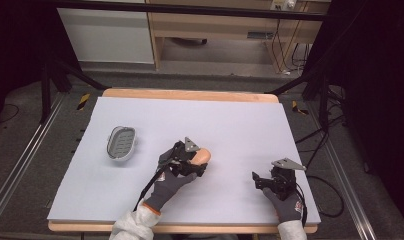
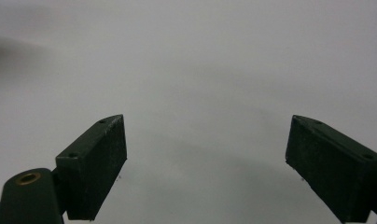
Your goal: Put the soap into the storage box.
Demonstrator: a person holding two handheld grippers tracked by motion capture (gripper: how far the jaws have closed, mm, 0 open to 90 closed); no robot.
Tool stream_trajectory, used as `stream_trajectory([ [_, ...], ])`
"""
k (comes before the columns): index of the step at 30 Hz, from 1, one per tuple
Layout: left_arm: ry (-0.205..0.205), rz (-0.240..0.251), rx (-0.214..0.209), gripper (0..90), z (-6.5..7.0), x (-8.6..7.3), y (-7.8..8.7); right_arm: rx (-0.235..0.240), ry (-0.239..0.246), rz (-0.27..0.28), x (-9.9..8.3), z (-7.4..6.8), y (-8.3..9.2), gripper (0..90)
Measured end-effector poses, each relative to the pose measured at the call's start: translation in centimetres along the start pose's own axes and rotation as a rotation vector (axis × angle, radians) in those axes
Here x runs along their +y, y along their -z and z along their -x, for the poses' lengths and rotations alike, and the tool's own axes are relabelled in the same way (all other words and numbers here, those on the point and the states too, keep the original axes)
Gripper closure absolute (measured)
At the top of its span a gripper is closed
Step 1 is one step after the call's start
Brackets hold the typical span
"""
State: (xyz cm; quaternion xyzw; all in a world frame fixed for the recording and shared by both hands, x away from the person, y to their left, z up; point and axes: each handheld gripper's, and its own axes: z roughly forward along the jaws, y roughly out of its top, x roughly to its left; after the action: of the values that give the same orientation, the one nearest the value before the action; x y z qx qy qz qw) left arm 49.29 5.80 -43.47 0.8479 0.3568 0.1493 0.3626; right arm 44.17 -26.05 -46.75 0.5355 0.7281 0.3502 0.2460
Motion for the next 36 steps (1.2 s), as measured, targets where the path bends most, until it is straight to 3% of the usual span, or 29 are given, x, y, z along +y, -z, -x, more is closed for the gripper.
stream_trajectory([
  [20, 0.030, 0.054, 0.010, 31.6, -1.7, -0.9, 4.3, -0.002, 0.002, 0.001, 0.0, -0.1, 0.0, 12.6],
  [36, 0.081, 0.085, 0.055, 31.6, -4.1, -2.8, 7.3, -0.002, 0.005, 0.006, 0.0, -0.2, 0.1, 12.6],
])
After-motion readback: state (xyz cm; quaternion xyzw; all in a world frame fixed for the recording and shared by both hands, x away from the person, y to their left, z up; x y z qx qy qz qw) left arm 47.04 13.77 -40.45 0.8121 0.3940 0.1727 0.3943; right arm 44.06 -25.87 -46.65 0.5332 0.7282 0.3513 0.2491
